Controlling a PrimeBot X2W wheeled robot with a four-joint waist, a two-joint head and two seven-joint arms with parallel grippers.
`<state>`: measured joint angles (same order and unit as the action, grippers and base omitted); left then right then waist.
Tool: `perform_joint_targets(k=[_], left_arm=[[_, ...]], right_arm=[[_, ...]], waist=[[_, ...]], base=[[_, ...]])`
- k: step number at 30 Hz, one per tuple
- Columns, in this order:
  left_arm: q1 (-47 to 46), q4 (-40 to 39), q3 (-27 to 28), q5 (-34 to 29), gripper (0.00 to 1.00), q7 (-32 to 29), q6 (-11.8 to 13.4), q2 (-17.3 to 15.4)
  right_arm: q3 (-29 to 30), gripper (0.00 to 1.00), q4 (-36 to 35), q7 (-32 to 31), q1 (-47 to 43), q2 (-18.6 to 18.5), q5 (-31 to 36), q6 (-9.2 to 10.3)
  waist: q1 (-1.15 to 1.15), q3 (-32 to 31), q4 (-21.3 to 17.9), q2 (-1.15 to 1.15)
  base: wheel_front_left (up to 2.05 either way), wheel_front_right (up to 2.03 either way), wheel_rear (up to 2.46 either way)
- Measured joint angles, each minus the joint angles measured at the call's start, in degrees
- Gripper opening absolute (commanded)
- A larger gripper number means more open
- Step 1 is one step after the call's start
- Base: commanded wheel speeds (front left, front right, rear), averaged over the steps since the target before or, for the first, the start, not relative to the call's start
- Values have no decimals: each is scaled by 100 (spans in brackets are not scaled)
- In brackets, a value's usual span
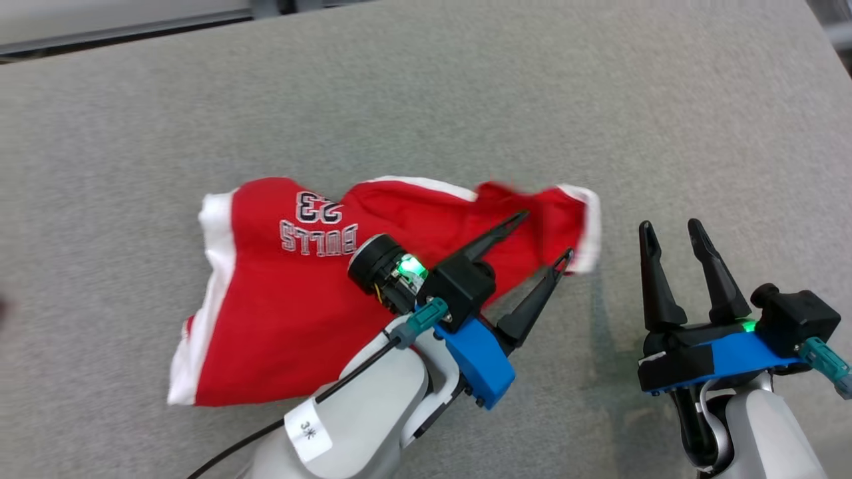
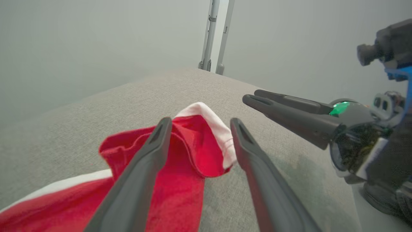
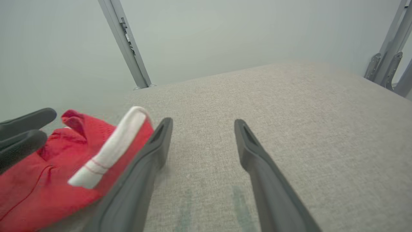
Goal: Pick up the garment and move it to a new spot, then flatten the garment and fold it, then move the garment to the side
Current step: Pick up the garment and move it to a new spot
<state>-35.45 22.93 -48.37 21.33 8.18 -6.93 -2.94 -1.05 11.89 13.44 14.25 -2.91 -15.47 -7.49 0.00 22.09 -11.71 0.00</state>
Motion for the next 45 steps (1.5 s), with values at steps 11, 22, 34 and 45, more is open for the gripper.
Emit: perform_joint_targets(k=[11,22,34,45], left_arm=[[420,-76,561,276,100,581,558,-202],[1279,-446,2060,576,100,681,1306,-920],[2330,-758,3088,493,100,681,1496,-1363],[2751,-740,2933,439,100,627,1366,-1536]], right_arm=[[136,100,-88,-229,-157,3,297,0],[296,100,-347,-532,-483,2,423,0],[314,100,-515,-727,-822,3,469,0],[313,100,-660,-917,-1143,3,535,1]], waist=[[-1,-689,748,-1],[-1,-1169,1140,0],[-1,-1515,1242,-1],[0,-1812,1148,-1]], base=[[0,0,0],[0,0,0],[0,0,0],[0,0,0]])
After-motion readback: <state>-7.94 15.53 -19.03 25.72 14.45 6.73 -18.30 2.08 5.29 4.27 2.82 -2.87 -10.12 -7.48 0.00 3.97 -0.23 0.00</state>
